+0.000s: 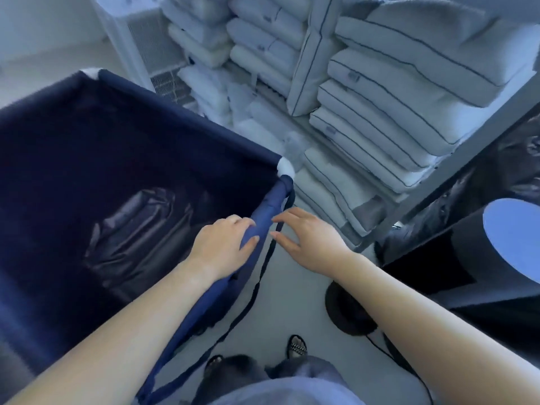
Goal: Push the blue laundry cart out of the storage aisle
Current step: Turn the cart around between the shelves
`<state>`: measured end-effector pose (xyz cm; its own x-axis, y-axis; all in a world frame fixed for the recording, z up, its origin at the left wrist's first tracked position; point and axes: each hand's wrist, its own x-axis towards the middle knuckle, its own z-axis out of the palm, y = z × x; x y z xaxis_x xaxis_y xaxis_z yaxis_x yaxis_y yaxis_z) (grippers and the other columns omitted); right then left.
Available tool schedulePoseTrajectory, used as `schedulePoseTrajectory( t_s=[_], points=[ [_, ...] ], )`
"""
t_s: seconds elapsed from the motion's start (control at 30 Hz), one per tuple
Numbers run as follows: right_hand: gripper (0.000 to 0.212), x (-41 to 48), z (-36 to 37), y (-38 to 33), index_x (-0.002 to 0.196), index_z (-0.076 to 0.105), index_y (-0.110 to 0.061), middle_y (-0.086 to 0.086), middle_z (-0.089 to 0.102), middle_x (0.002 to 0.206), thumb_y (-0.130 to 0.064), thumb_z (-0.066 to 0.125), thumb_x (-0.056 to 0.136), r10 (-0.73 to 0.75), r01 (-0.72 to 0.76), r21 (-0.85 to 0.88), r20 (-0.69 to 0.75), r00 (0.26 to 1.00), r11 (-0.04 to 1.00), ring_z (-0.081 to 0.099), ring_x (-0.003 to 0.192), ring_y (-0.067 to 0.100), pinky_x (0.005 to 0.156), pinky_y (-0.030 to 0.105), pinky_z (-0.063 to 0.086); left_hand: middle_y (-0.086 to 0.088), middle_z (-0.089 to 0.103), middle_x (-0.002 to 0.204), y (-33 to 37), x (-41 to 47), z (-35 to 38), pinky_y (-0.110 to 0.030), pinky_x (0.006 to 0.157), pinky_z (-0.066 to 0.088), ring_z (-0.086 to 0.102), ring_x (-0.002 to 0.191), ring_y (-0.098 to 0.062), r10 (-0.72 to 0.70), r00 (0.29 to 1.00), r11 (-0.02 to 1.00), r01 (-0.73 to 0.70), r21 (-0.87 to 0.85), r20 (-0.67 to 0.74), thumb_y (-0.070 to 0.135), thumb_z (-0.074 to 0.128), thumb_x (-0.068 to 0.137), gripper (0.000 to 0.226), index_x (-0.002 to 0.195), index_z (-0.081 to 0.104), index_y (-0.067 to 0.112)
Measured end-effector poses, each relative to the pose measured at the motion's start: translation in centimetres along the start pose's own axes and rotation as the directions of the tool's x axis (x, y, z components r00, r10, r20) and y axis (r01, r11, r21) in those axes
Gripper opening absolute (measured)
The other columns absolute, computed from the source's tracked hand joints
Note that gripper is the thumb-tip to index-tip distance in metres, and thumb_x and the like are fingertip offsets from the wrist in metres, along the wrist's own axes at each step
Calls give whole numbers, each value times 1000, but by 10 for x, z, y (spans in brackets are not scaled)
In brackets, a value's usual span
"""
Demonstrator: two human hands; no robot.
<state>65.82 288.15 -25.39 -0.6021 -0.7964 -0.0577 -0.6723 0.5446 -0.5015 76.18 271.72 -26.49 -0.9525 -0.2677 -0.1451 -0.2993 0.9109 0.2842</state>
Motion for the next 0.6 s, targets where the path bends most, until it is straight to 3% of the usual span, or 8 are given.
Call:
schedulePoseTrajectory(
  t_s=[0.2,0.4,0.6],
  points=[
    [39,25,3,25,126,51,-25,-8,51,130,-46,43,94,-138,138,9,123,983,990,53,111,16,85,36,49,8,48,136,7,-10,25,-36,84,49,50,118,-16,-222,975,970,222,-99,5,40,42,95,38,131,45,28],
    [39,42,18,33,126,49,-28,-8,50,129,-49,43,93,-220,228,0,259,940,974,56,87,16,76,35,50,7,46,137,-6,-23,45,-35,82,49,48,120,-16,-405,914,907,405,-111,23,38,46,94,43,135,42,27],
    [39,65,31,44,127,48,-22,-3,48,130,-42,43,95,-253,319,-108,398,882,942,54,102,20,78,36,49,2,36,146,-12,-33,67,-42,96,46,41,128,-24,-479,853,867,497,-41,206,30,48,93,64,149,16,30]
  ],
)
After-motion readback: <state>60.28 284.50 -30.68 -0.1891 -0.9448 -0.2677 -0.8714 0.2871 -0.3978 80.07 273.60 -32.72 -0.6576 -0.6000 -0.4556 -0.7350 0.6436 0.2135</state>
